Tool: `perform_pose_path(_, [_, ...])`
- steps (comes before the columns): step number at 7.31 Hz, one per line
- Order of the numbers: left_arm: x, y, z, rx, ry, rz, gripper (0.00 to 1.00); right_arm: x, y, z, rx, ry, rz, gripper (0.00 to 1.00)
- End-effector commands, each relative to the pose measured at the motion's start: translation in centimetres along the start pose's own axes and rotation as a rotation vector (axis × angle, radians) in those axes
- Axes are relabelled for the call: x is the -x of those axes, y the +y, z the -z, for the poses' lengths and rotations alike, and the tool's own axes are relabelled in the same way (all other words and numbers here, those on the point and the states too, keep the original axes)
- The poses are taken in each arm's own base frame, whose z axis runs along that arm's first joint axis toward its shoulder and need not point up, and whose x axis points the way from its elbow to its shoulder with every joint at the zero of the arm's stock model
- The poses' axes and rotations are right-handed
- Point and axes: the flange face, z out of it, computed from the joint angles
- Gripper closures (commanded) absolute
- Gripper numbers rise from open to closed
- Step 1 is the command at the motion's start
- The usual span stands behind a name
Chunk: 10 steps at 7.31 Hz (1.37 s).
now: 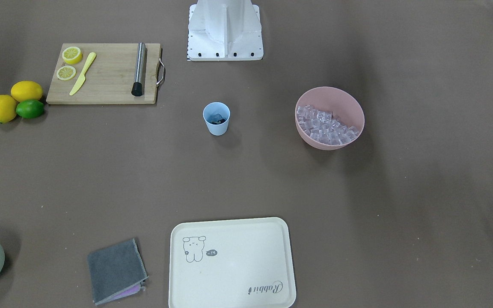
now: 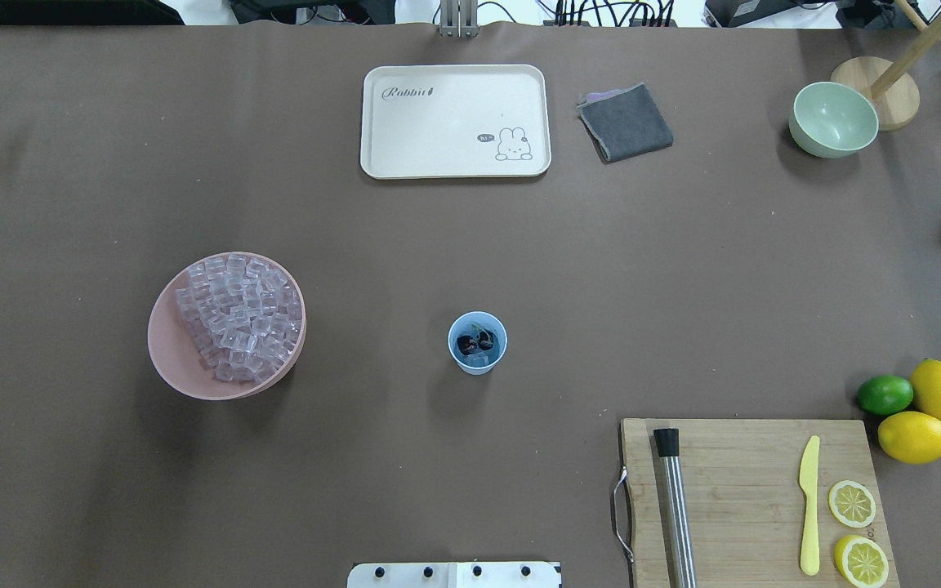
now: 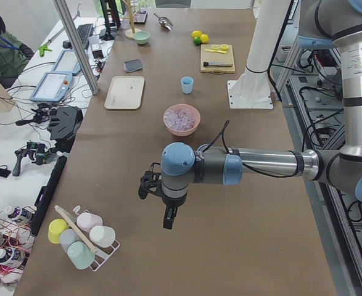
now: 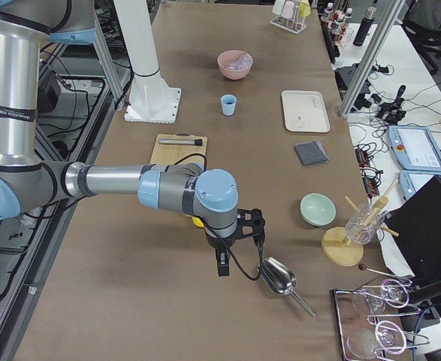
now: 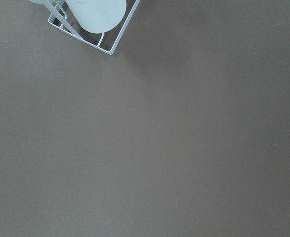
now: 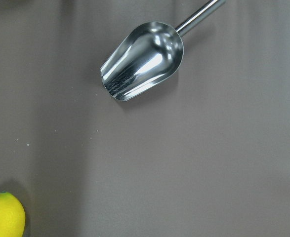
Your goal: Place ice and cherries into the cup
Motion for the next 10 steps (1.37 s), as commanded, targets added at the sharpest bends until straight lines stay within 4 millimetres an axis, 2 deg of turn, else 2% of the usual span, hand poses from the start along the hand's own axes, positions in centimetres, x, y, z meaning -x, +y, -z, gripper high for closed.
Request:
perform_pose_path(1, [0.0, 0.0, 0.1, -0.001, 0.0, -0.002, 0.02, 2.5, -1.2, -2.2, 0.052, 0.024, -0.057, 0.0])
perform_pose_path(2, [-0.1, -0.1, 0.1, -0.002, 0.0, -0.003, 0.02, 3.6, -1.6, -3.4, 0.062, 0.037, 0.0, 0.0])
perform_pose_path(3, [-0.1, -0.1, 0.1, -0.002, 0.0, -0.005, 0.02, 3.7, -1.6, -3.6, 0.062, 0.036, 0.009, 0.0])
perform_pose_path(10, [-0.1, -0.1, 0.1, -0.003, -0.001, -0.007, 0.02, 4.0, -1.9, -3.4, 0.056, 0.027, 0.008, 0.0])
